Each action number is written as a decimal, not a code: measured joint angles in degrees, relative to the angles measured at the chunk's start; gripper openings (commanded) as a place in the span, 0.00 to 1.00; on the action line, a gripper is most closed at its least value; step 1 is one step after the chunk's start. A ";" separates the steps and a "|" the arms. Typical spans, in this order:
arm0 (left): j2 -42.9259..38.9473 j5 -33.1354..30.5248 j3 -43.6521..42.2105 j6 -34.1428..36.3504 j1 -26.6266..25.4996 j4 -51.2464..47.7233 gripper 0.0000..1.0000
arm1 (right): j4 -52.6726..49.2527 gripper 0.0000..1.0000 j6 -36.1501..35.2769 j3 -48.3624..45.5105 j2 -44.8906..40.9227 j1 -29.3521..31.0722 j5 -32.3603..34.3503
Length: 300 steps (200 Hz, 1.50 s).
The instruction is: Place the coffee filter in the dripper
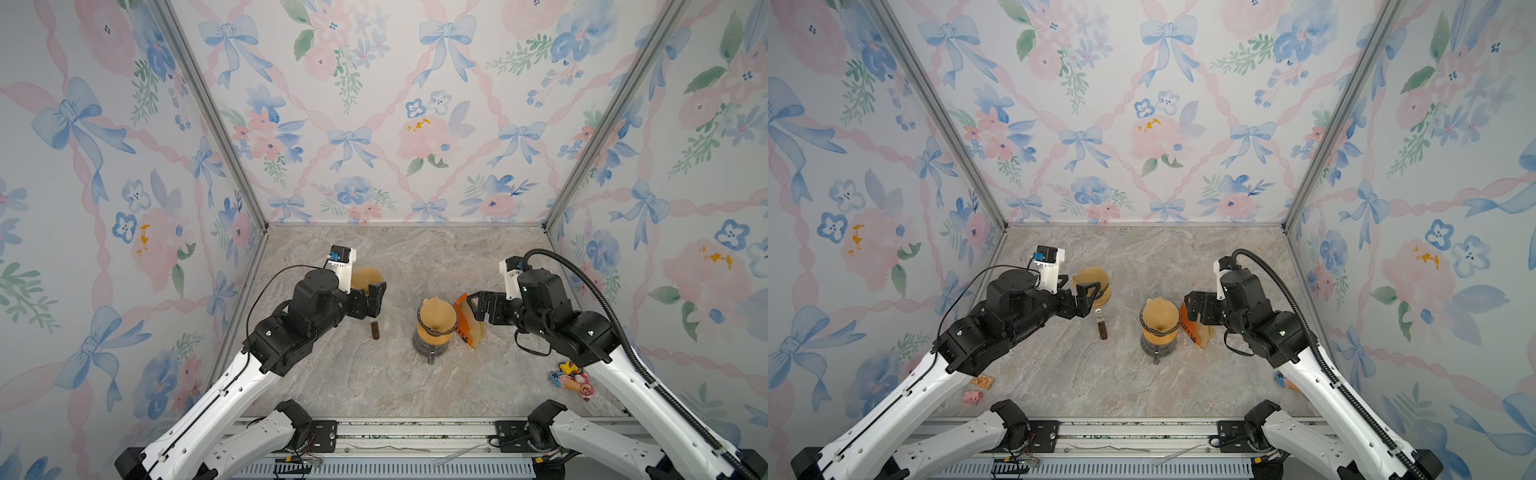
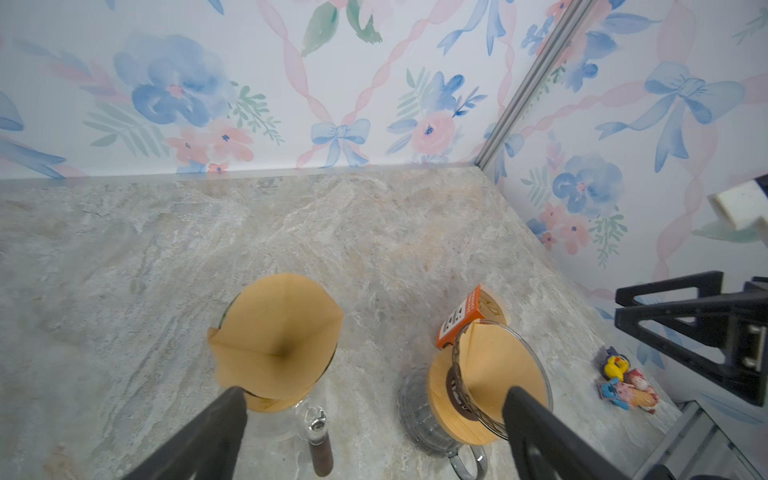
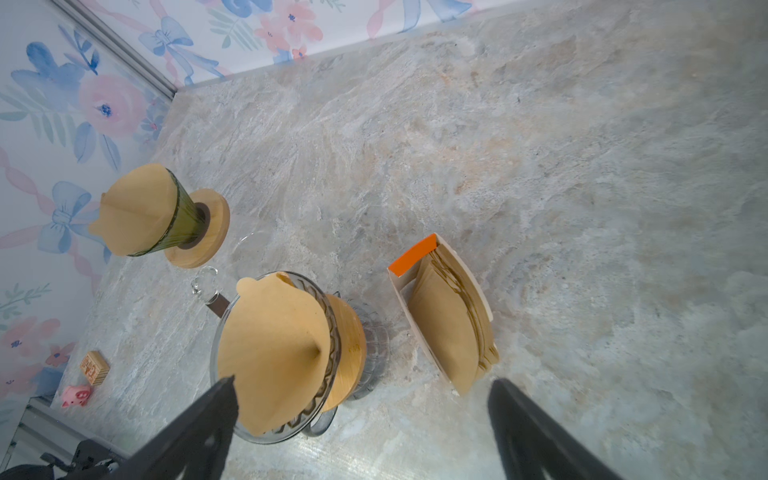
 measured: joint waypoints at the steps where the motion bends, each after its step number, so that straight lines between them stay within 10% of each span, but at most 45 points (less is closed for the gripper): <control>1: -0.02 -0.07 -0.04 0.09 0.15 0.00 0.98 | 0.04 0.96 0.00 -0.09 -0.11 -0.07 0.07; 136: 1.38 -4.42 -16.39 5.16 29.16 7.50 0.98 | 10.38 0.96 -6.49 -13.22 -5.38 -5.77 10.71; 223: -1.01 -7.67 -48.43 12.90 30.42 45.44 0.98 | 25.97 0.96 -14.78 -23.30 2.34 -9.33 15.17; 300: 10.16 -8.81 -53.42 20.22 32.15 71.17 0.98 | 38.25 0.96 -18.01 -24.59 10.40 -12.31 18.18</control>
